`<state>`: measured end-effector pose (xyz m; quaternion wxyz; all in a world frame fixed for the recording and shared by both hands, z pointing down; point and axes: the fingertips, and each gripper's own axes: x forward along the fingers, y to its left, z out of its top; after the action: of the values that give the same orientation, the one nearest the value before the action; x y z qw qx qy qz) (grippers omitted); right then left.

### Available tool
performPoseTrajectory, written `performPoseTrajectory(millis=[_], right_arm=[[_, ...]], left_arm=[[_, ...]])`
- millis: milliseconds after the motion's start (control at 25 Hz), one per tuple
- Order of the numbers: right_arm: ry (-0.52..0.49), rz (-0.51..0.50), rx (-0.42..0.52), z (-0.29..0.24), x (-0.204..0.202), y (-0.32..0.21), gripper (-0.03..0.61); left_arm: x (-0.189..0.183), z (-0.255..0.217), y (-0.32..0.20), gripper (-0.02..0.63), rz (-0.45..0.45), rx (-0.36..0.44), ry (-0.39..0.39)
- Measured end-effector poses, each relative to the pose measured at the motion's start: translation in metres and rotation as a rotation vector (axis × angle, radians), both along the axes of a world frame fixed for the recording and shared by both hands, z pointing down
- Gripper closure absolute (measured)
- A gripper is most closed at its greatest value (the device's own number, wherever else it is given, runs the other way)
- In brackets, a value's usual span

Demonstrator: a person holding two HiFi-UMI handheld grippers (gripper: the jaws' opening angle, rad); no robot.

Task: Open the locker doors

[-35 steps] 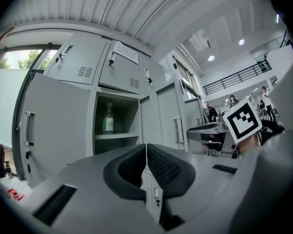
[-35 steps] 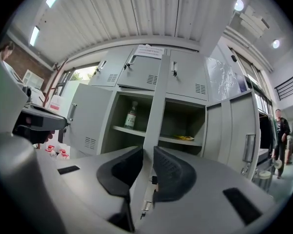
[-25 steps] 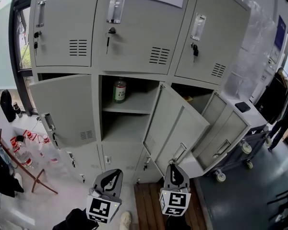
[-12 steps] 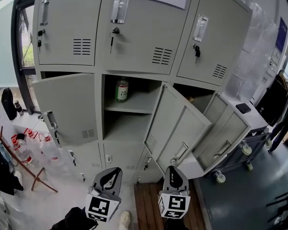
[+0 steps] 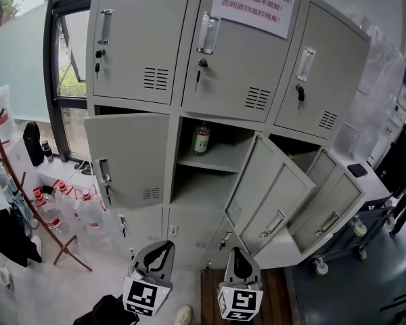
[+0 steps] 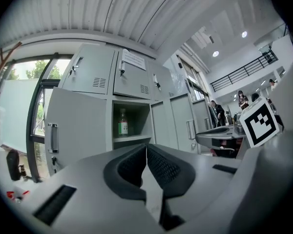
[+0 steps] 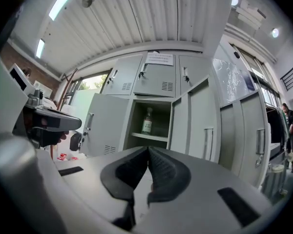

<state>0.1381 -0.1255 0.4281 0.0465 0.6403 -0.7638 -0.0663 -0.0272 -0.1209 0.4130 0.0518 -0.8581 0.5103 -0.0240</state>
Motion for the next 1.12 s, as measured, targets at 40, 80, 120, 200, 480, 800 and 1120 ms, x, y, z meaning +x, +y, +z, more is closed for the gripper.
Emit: performPoseTrajectory(millis=[40, 80, 120, 200, 480, 800, 1120], right_arm=[[-0.005, -0.010, 0.001, 0.001, -0.007, 0.004, 0.563], [-0.006, -0.022, 0.004, 0.002, -0.014, 0.008, 0.563], [-0.003, -0.033, 0.008, 0.004, -0.020, 0.013, 0.562], [0.000, -0.054, 0.009, 0.008, -0.031, 0.020, 0.563], [-0.027, -0.084, 0.013, 0.011, -0.048, 0.028, 0.563], [-0.065, -0.129, 0.030, 0.002, -0.064, 0.025, 0.563], [-0.080, -0.284, 0.049, -0.009, -0.132, 0.022, 0.563]], left_arm=[[-0.006, 0.000, 0.003, 0.588, -0.009, 0.000, -0.003], [-0.011, -0.001, 0.007, 0.588, -0.018, 0.000, -0.005], [-0.016, -0.001, 0.010, 0.588, -0.025, 0.000, -0.006], [-0.024, -0.001, 0.016, 0.588, -0.038, 0.002, -0.005], [-0.036, -0.001, 0.022, 0.588, -0.061, -0.008, -0.006], [-0.045, -0.003, 0.026, 0.588, -0.083, 0.001, -0.002], [-0.102, -0.010, 0.037, 0.588, -0.211, 0.018, -0.008]])
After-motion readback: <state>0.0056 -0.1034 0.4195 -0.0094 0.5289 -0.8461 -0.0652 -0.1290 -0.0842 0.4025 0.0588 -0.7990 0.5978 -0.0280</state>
